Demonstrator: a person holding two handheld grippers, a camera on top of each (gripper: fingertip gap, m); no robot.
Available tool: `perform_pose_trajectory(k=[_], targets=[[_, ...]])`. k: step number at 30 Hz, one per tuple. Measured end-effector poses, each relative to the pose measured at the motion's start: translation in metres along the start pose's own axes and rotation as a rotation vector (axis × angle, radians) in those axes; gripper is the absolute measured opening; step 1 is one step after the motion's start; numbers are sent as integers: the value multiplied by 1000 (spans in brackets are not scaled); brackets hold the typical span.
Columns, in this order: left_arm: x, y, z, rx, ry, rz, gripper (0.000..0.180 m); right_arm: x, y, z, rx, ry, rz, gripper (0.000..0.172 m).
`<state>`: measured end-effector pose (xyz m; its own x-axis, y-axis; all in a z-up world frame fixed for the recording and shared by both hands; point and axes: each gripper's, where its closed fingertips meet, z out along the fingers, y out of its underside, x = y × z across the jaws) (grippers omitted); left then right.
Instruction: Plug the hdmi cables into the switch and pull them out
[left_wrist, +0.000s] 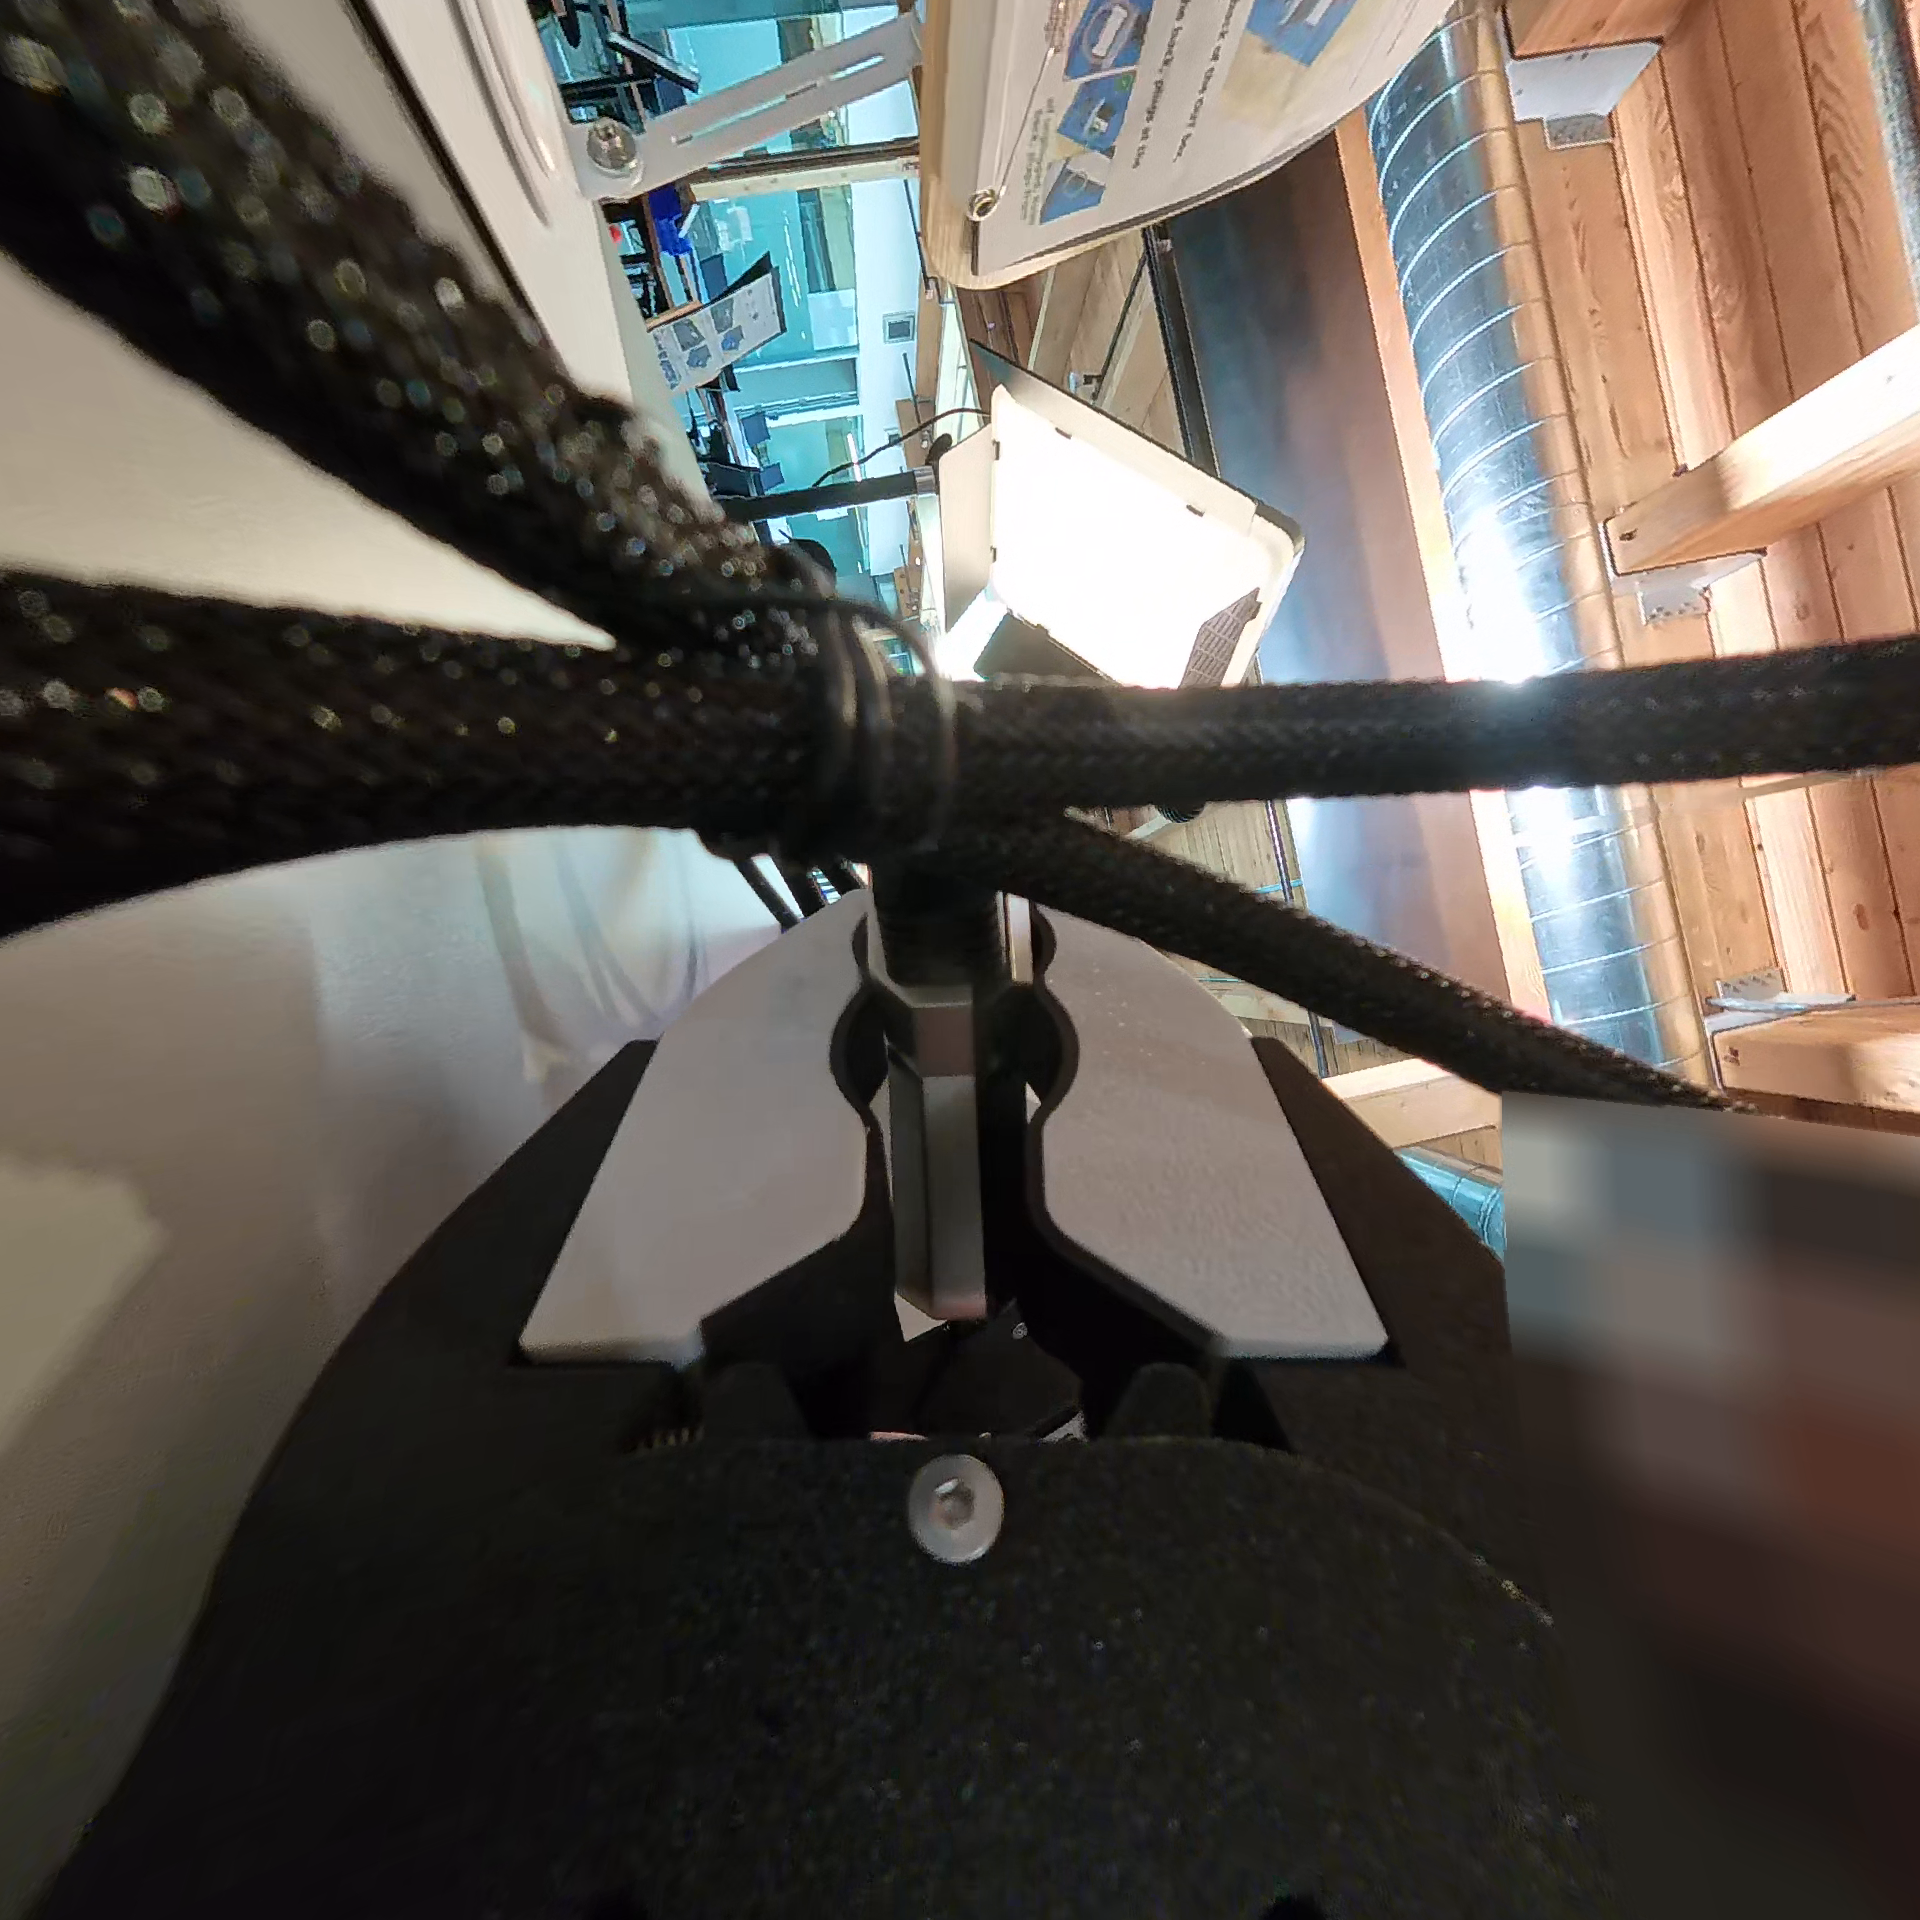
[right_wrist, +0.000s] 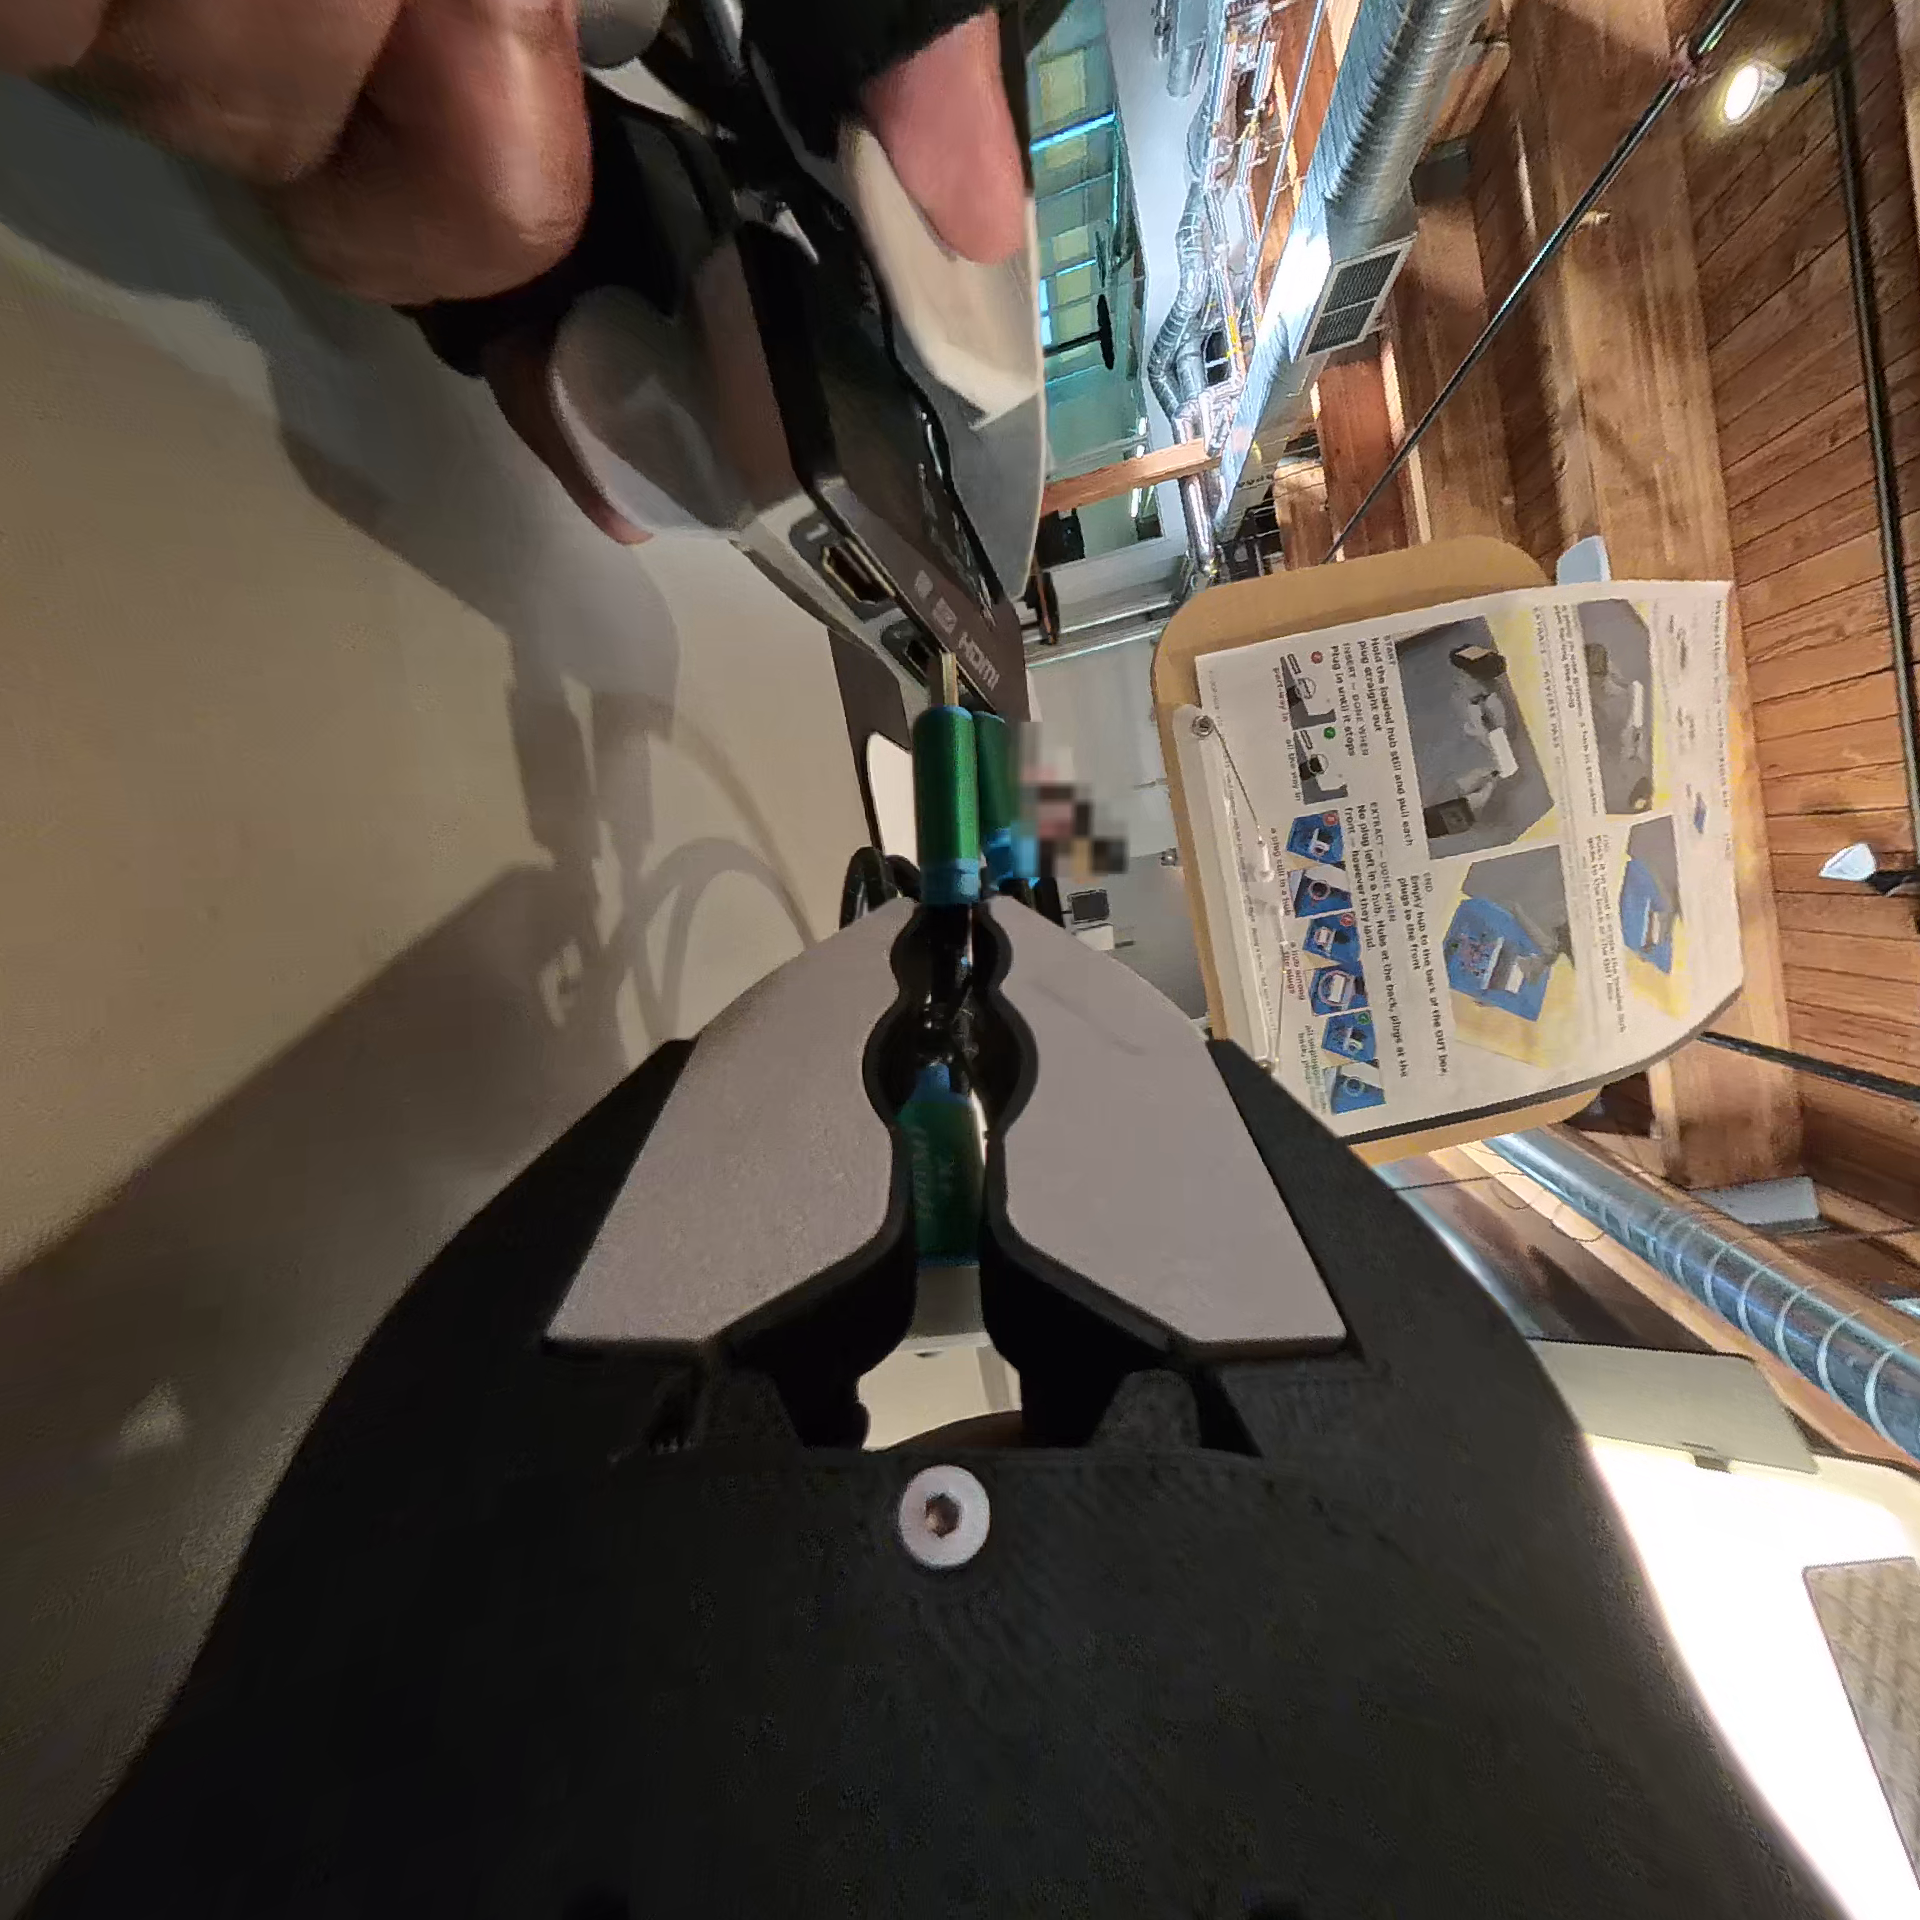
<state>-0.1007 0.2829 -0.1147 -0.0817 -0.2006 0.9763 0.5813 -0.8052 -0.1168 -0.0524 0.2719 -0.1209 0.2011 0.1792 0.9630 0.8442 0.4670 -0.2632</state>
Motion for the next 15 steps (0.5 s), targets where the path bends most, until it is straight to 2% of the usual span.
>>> perform_pose_trajectory(k=[10, 15], targets=[[-10, -4, -10, 24, -102, -29, 22, -9, -12, 0, 19, 17, -171, 6], [-10, -3, -10, 23, -98, -33, 22, -10, -11, 1, 14, 14, -176, 6]])
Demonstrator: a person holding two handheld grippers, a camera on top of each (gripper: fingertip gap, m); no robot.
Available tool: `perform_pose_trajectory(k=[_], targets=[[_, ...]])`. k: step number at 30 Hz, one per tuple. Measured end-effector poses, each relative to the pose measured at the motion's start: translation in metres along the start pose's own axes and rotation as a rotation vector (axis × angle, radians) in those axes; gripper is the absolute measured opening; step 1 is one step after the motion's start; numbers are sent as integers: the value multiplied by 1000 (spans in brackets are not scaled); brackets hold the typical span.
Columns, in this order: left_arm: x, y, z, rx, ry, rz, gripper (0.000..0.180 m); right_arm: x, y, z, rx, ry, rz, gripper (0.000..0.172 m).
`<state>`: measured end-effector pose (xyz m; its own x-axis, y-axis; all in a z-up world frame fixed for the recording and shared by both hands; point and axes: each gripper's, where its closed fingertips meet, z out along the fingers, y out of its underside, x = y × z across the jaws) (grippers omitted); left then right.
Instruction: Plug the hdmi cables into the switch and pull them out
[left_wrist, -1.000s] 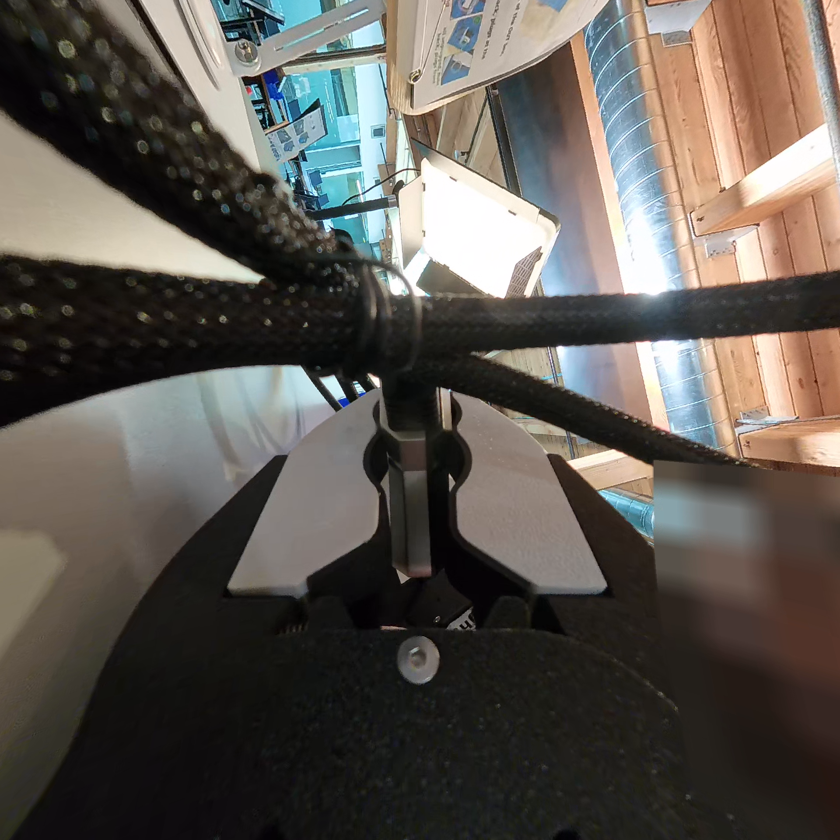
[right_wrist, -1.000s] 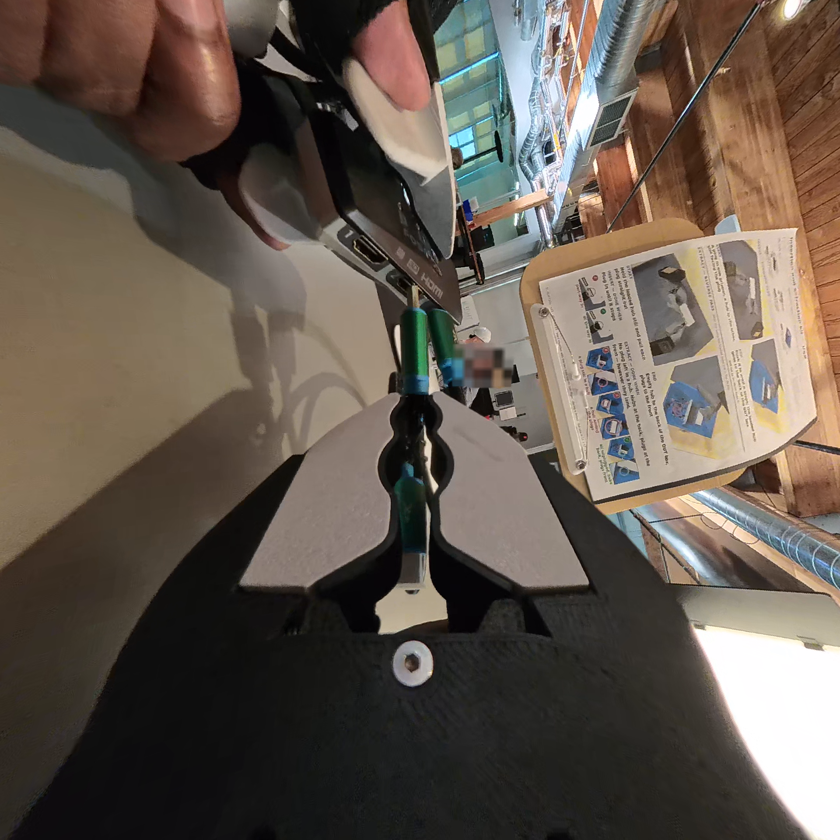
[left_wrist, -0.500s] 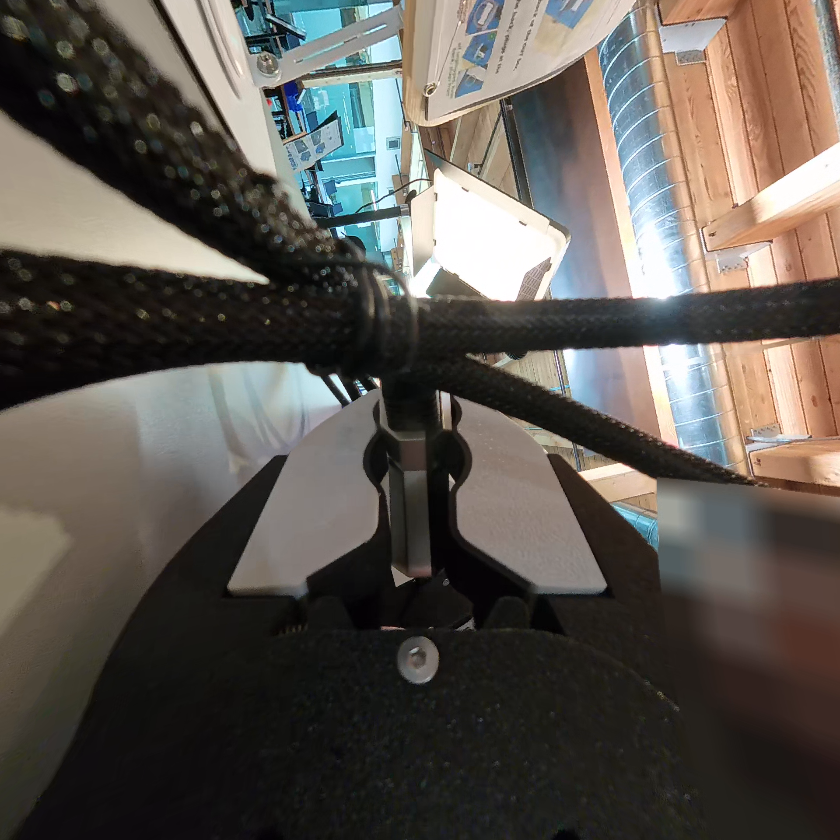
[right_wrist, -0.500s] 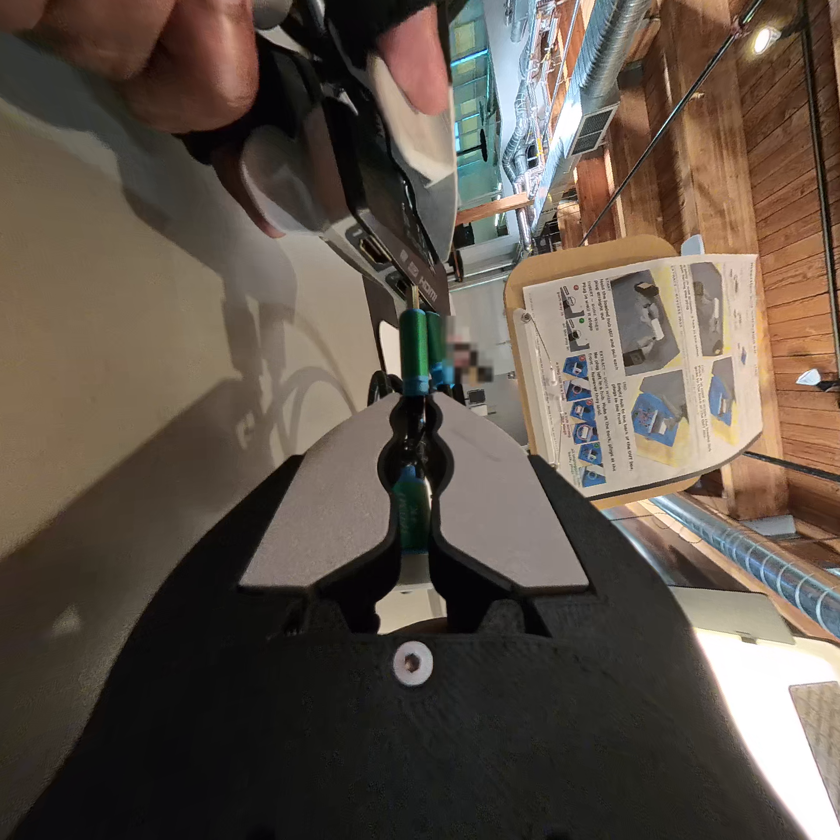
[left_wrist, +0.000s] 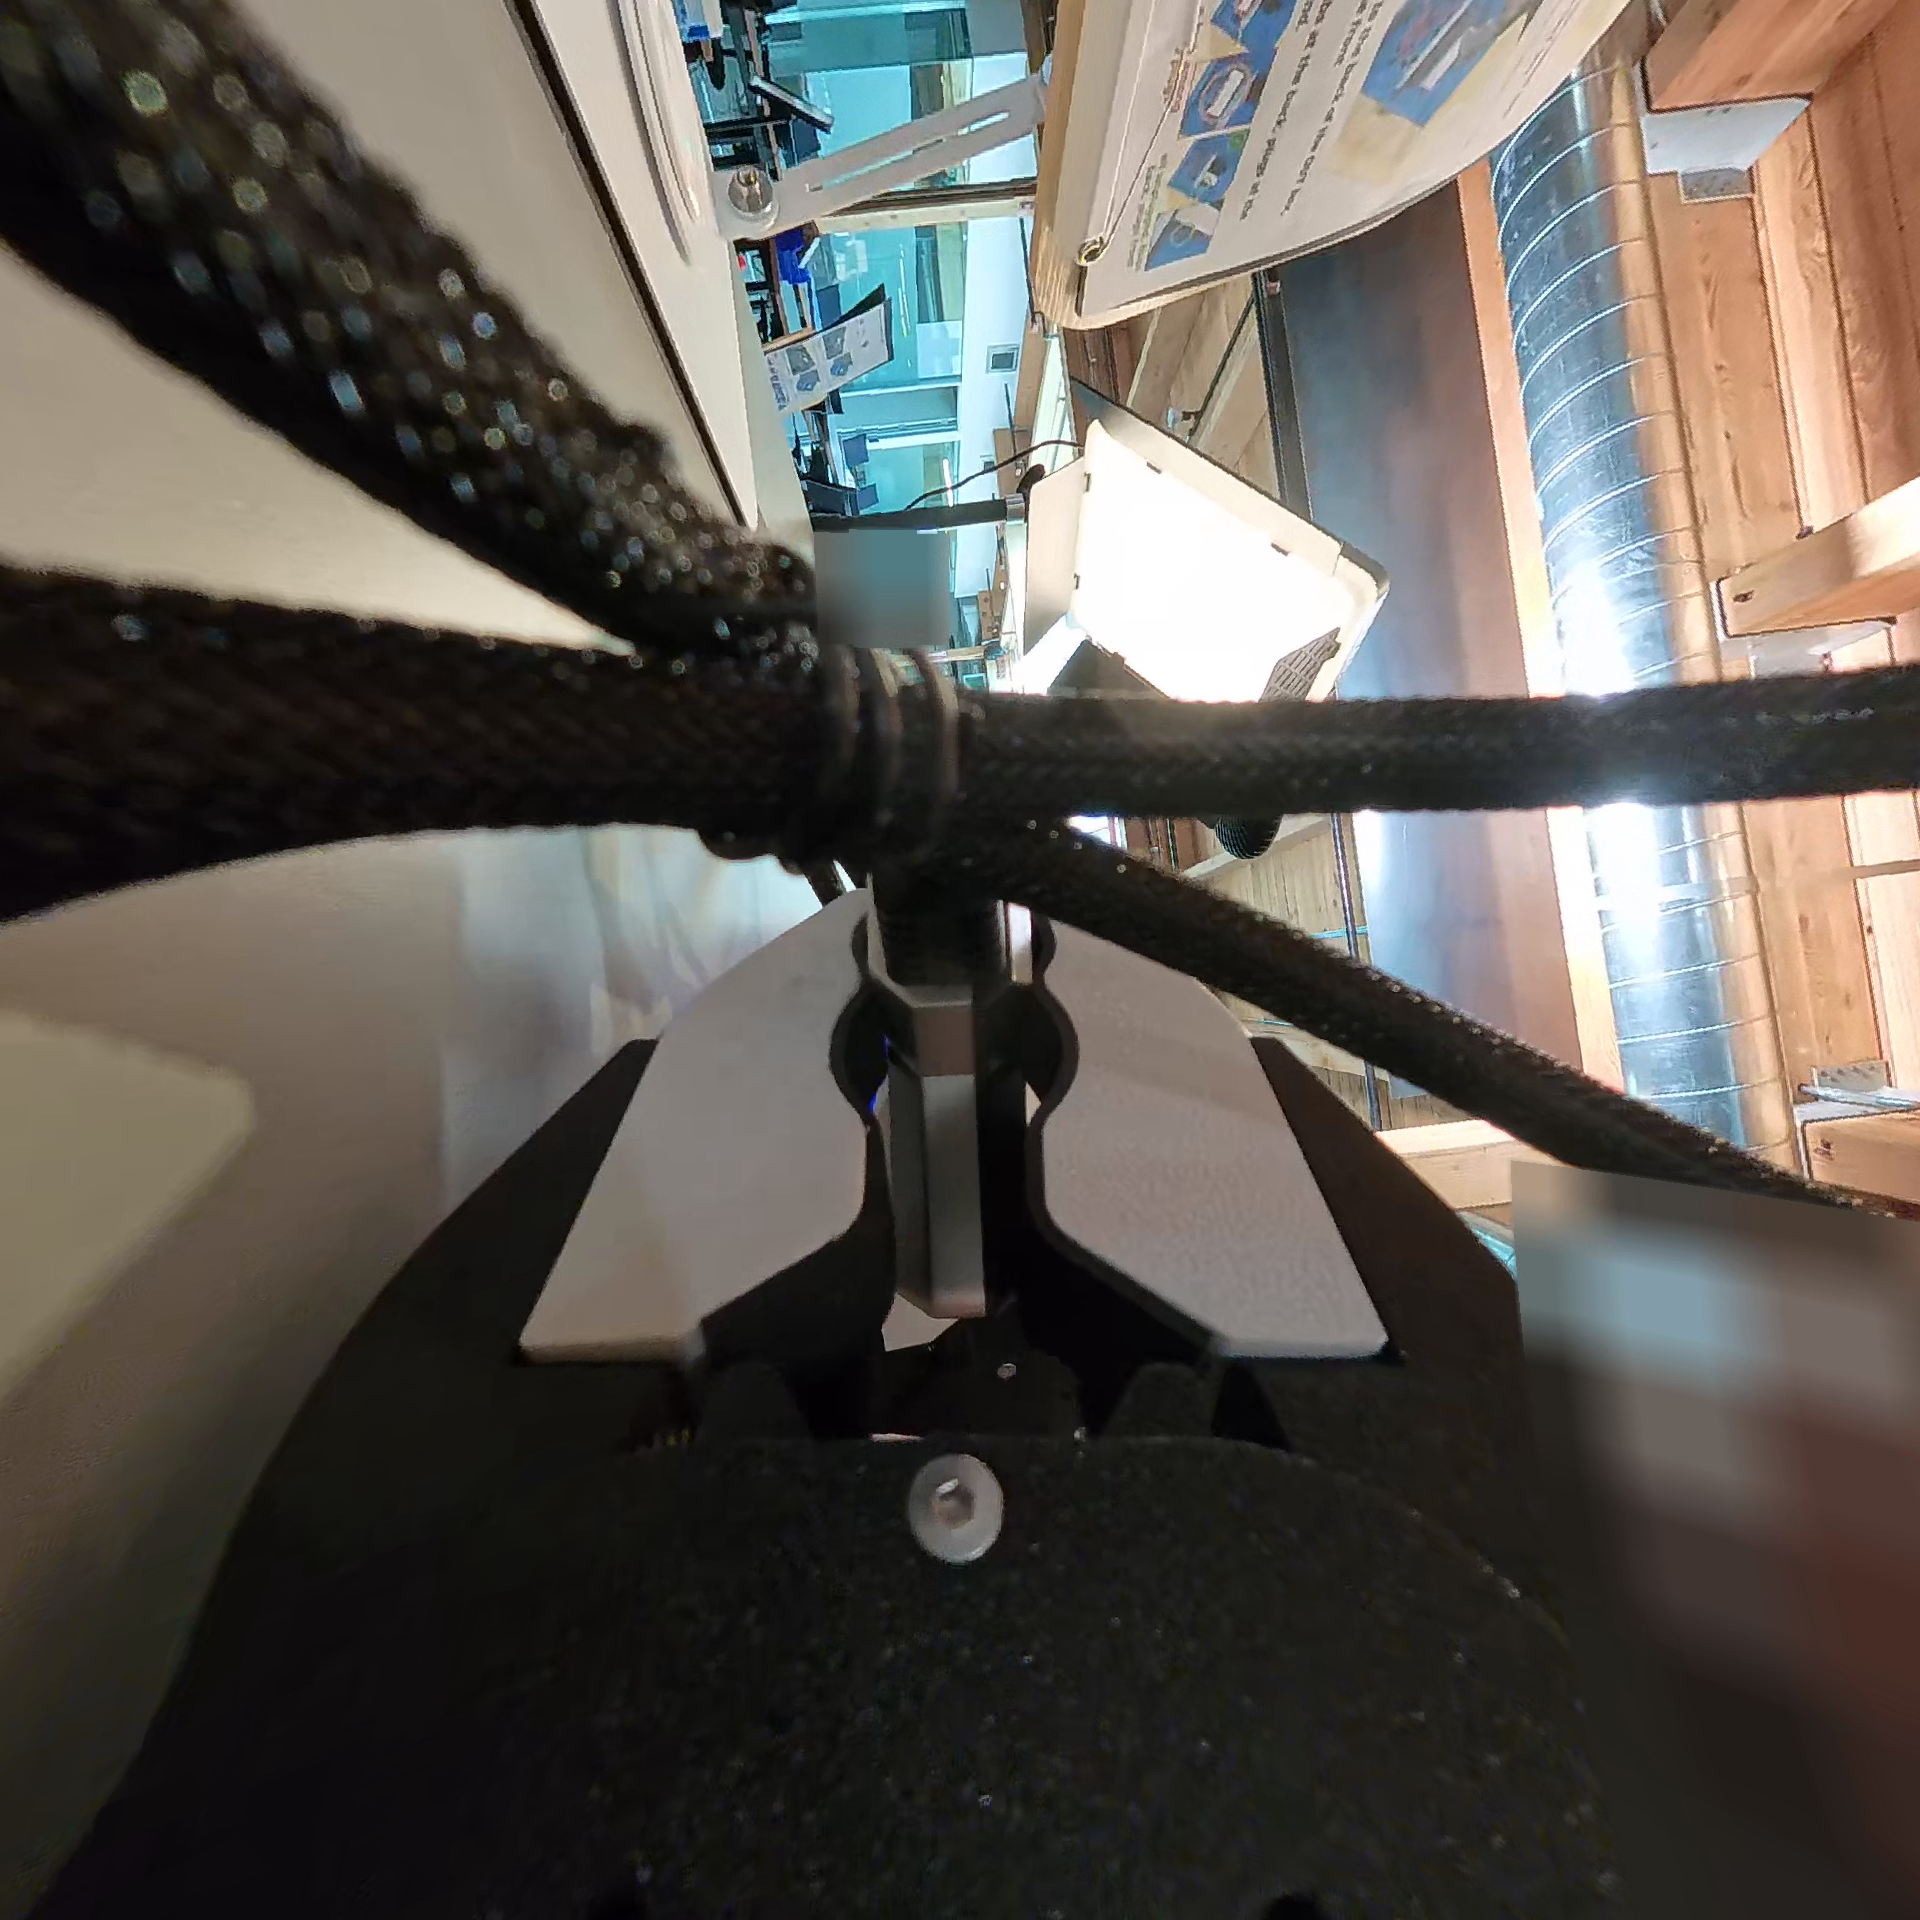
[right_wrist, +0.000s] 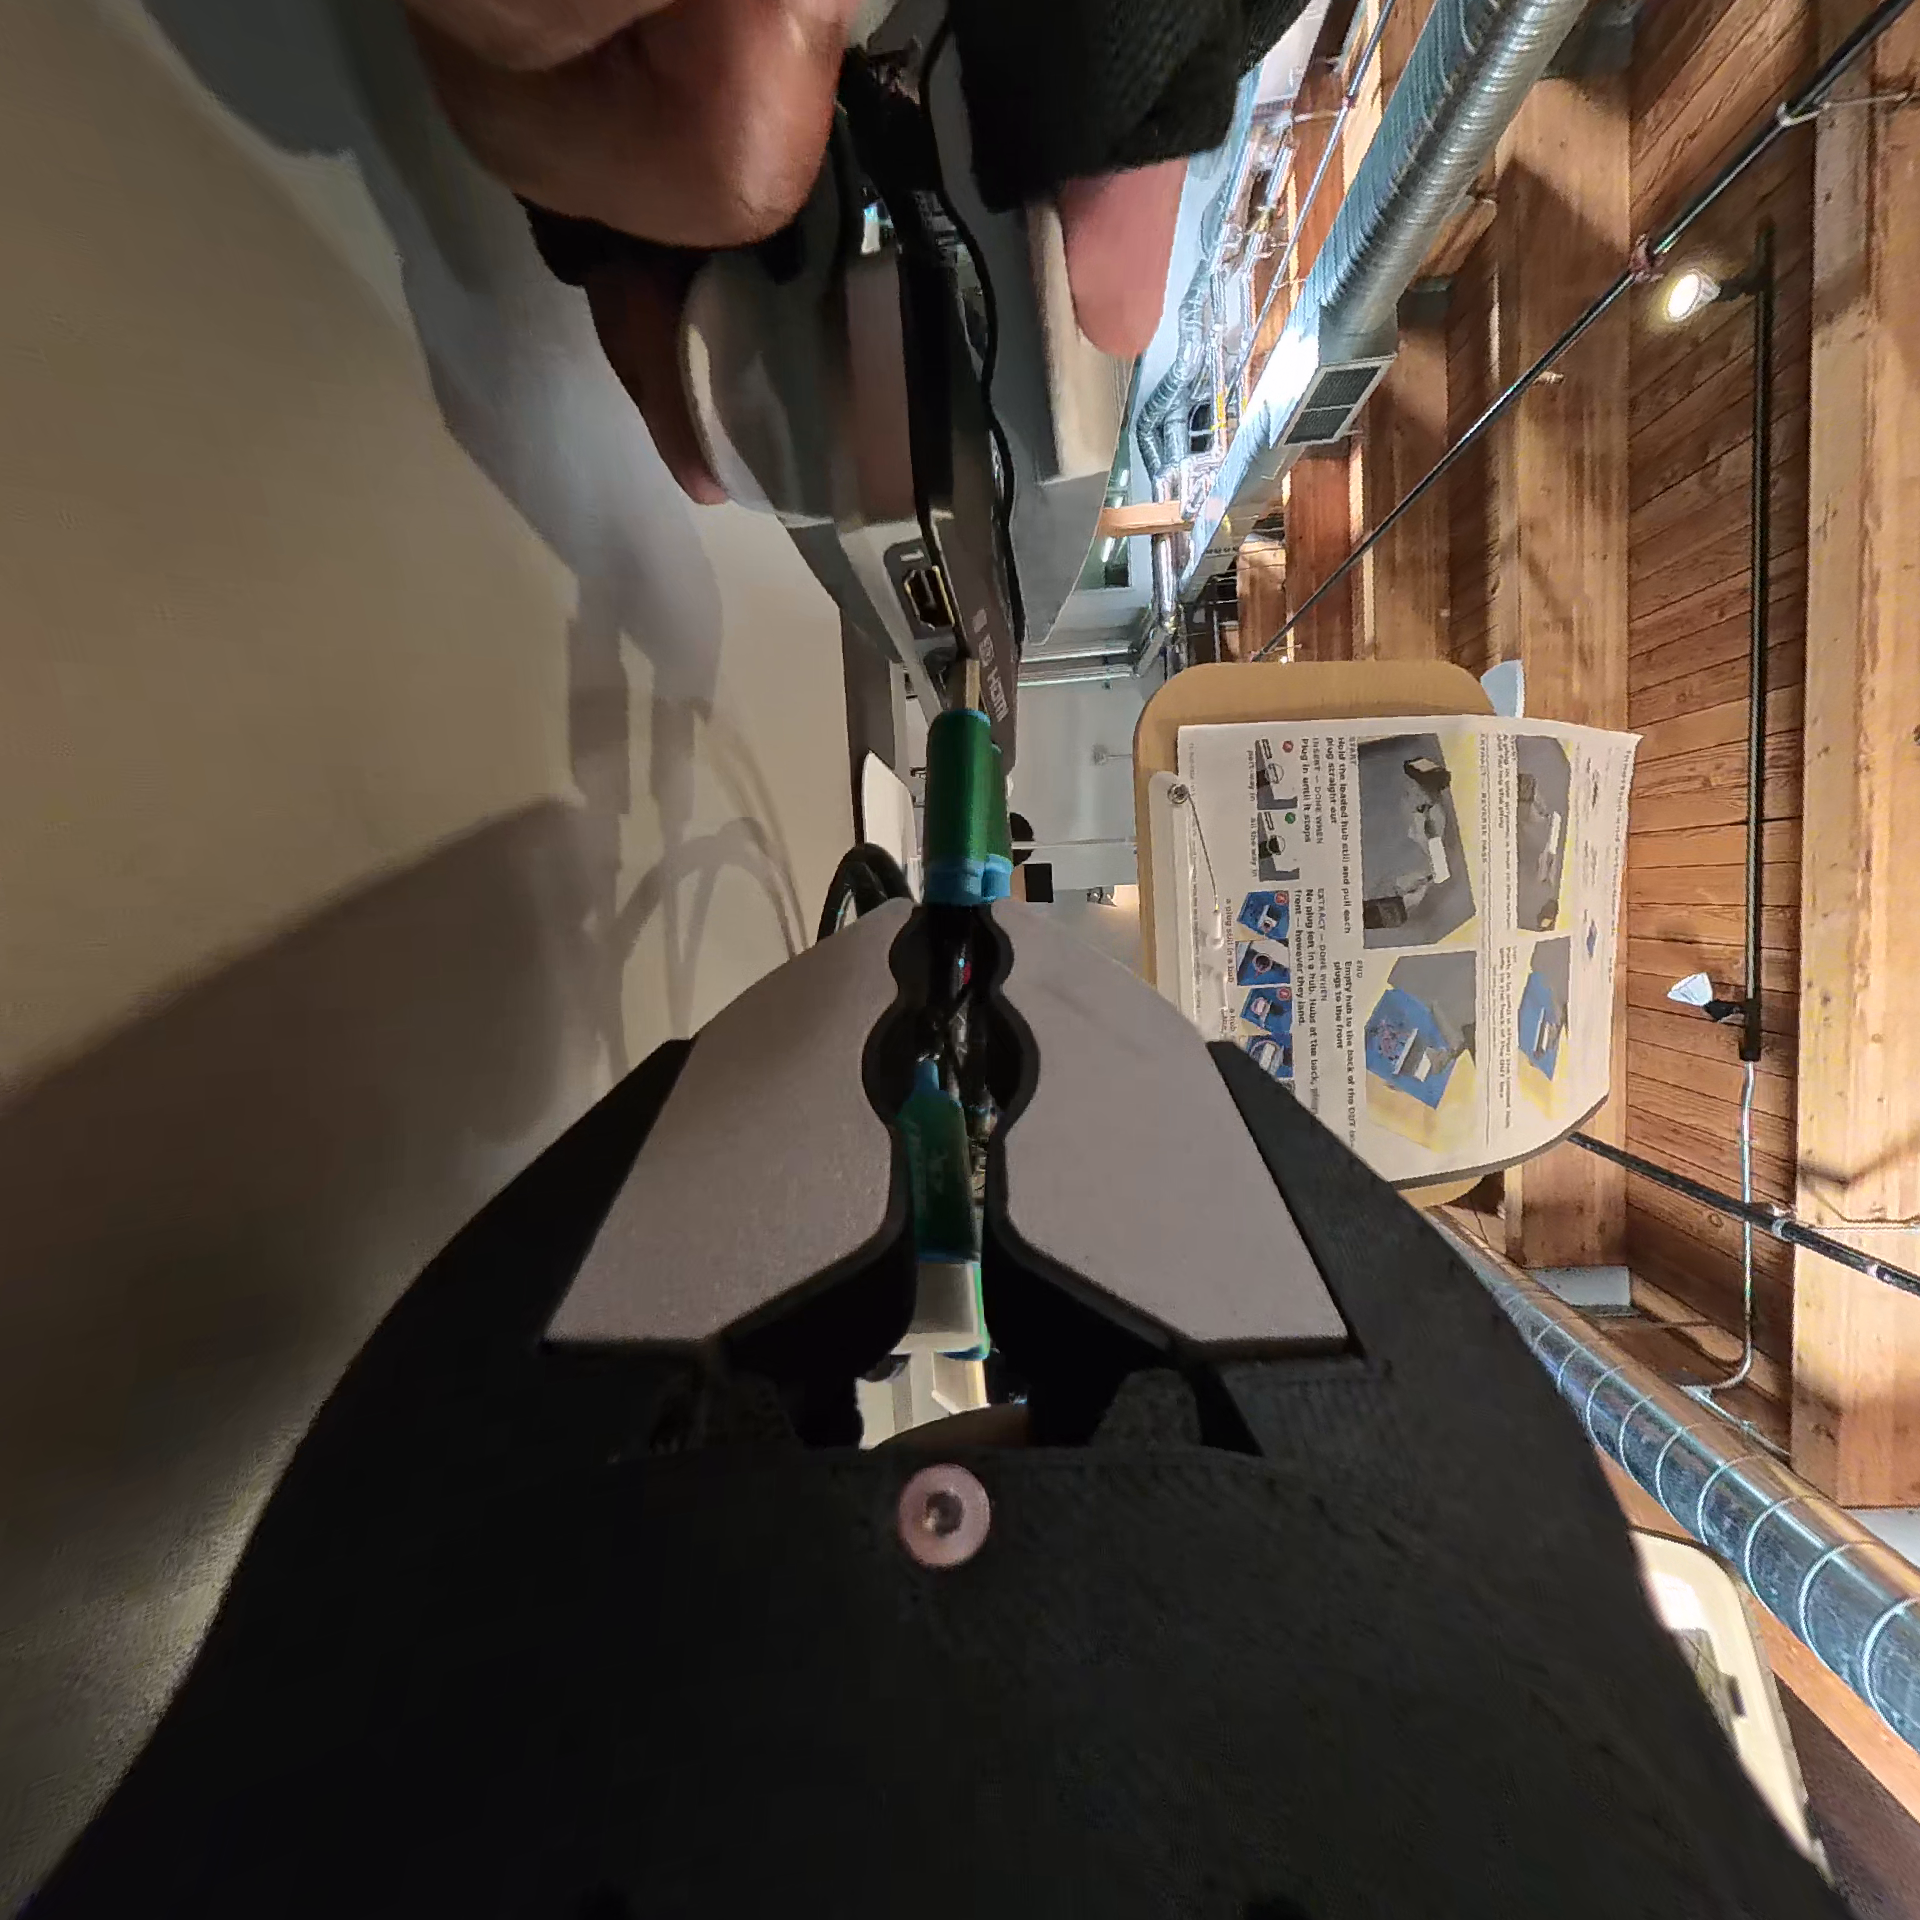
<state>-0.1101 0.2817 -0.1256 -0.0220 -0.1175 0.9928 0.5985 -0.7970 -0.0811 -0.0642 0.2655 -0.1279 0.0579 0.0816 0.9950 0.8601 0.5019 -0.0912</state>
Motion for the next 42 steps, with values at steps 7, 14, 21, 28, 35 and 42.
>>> perform_pose_trajectory(k=[7, 14, 21, 28, 35, 42], targets=[[2, 3, 0, -18, 52, -42, 22, -1, 2, 0, -3, -9, 26, 16], [10, 2, 2, -7, 112, -37, 22, 5, 2, -1, 6, 17, 70, 26], [15, -1, 5, 24, 170, -11, 22, 1, 2, 0, 20, -24, 145, 35], [11, 9, 12, -13, 149, -13, 22, 3, 0, 0, 24, -2, 156, 44], [12, 11, 16, -8, 150, -13, 22, 2, 2, -1, 14, 2, 127, 22], [8, -2, 9, 83, 120, -6, 22, 9, 1, -3, 2, 19, 136, 10]])
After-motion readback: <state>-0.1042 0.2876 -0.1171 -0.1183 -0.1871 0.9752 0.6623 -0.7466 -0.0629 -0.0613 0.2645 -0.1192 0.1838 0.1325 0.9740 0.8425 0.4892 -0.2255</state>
